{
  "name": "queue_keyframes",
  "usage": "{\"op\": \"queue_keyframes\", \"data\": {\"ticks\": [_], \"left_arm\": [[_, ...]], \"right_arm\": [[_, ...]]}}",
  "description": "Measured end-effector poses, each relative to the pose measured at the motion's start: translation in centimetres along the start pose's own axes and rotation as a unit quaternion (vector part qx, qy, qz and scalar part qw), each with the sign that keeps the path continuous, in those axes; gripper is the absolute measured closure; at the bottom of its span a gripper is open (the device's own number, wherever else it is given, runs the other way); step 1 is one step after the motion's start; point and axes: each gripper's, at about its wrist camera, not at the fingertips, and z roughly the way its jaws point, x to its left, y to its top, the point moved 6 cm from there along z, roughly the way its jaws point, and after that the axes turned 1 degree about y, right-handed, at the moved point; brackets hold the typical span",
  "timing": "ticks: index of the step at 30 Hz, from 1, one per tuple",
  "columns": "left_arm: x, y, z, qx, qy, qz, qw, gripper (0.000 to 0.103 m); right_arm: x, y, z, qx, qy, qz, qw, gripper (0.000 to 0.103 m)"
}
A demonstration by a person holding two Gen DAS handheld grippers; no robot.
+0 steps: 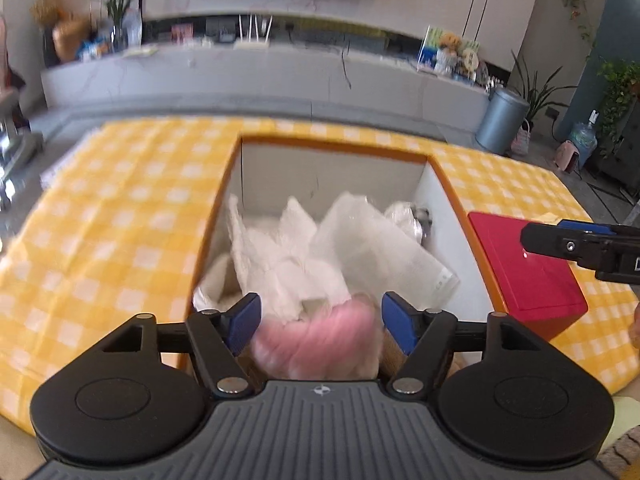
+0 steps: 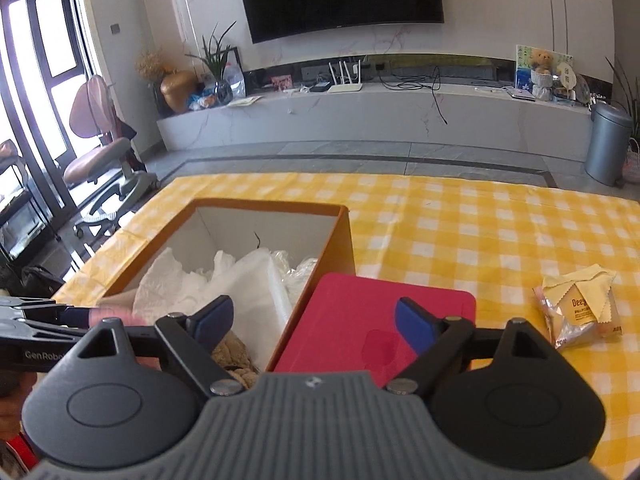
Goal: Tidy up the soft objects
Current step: 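Open both tools to drop the crocheted piece and strip into the box, then move both tools away from the box toward the snack packet and yellow cloth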
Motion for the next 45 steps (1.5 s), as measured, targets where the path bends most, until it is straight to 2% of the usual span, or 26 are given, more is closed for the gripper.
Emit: {"op": "queue_keyframes", "data": {"ticks": [6, 11, 16, 18, 24, 30, 33, 37, 45], "left_arm": [[-0.8, 0.9, -1.8, -0.038, -0.02, -0.012, 0.999, 0.016], [-1.8, 1.4, -2.5, -0.067, -0.006, 0.003, 0.9977, 0.015], [-2.1, 2.2, -3.8, -0.117, -0.01, -0.036, 0.9925, 0.015], [-2.6, 2.4, -4.4, -0.135, -0.01, -0.032, 0.9903, 0.015], [-4.5, 2.5, -4.9, -0.152, 0.017, 0.003, 0.9883, 0.015], [-7.5, 2.1, -5.6, -0.186, -0.015, 0.012, 0.9824, 0.014], [-9.2, 1.9, -6.1, -0.191, -0.031, 0.025, 0.9807, 0.014], [-11.8, 1.2, -6.6, -0.198, -0.036, 0.054, 0.978, 0.014], [-16.9, -0.4, -5.5, -0.164, -0.062, 0.092, 0.9802, 0.014]], "right_arm": [[0.1, 0.3, -0.9, -0.012, 0.004, 0.006, 1.0, 0.016], [0.4, 0.3, -1.3, -0.015, 0.011, 0.0, 1.0, 0.015], [0.4, 0.2, -1.6, -0.01, 0.026, 0.018, 0.999, 0.014], [0.4, 0.4, -1.9, -0.014, 0.026, 0.016, 0.999, 0.014], [0.0, 0.8, -3.5, -0.033, 0.008, 0.005, 0.999, 0.013], [-1.5, 1.4, -5.4, -0.054, -0.012, 0.011, 0.998, 0.013], [-2.6, 1.7, -6.7, -0.065, -0.027, 0.013, 0.997, 0.013], [-4.5, 2.1, -9.0, -0.083, -0.045, 0.029, 0.995, 0.012], [-9.7, 2.4, -14.4, -0.134, -0.097, 0.051, 0.985, 0.01]]}}
